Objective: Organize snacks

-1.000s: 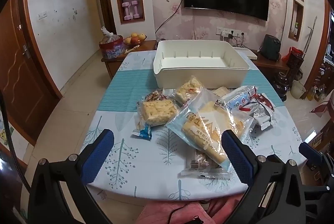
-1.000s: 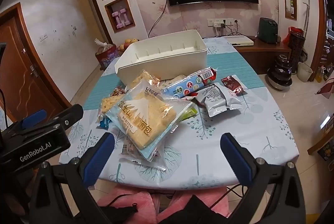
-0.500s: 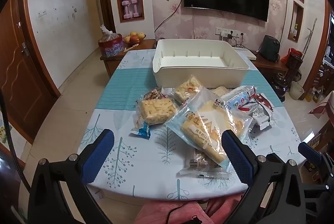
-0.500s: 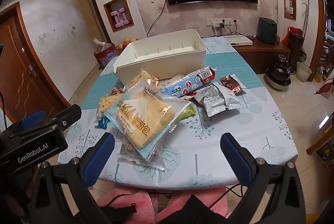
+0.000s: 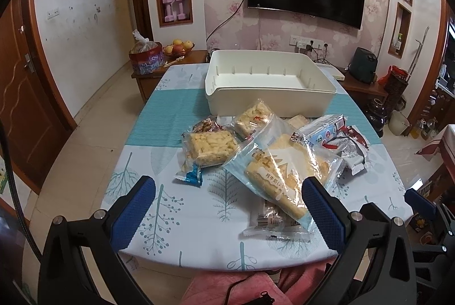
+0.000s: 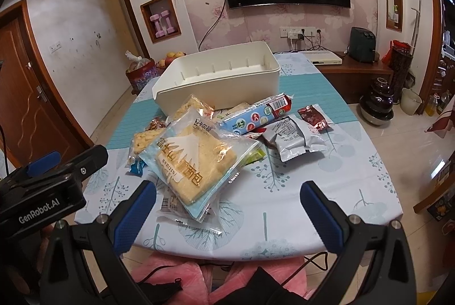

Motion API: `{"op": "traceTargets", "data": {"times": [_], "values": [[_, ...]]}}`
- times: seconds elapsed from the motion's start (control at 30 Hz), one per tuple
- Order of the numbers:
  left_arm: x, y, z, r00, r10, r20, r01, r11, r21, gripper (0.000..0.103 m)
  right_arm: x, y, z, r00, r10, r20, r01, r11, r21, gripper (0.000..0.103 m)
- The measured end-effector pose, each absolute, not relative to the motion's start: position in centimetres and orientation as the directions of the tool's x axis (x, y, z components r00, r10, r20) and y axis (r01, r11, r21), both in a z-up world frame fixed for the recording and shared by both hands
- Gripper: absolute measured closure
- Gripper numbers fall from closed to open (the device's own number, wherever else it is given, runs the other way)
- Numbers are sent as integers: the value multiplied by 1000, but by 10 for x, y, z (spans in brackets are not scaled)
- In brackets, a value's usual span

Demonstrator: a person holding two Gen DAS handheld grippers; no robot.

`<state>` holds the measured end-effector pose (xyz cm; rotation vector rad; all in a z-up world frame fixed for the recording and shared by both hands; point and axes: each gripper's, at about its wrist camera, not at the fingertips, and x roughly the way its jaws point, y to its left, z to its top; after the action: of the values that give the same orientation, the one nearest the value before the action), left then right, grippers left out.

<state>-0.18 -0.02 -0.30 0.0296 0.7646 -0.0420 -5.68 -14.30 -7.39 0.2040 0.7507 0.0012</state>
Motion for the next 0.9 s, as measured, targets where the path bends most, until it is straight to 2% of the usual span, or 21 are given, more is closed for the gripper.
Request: {"op": "traceTargets", "data": {"times": [0.73, 0.9], "values": [[35, 51, -23, 661, 10, -750, -40, 999, -22, 1, -38, -109, -70, 756, -17, -655, 11, 1000, -14, 1], [52, 62, -30, 652, 37, -757, -49, 999, 6, 1, -28, -99, -76, 754, -28, -656, -15, 998, -61, 1]]}}
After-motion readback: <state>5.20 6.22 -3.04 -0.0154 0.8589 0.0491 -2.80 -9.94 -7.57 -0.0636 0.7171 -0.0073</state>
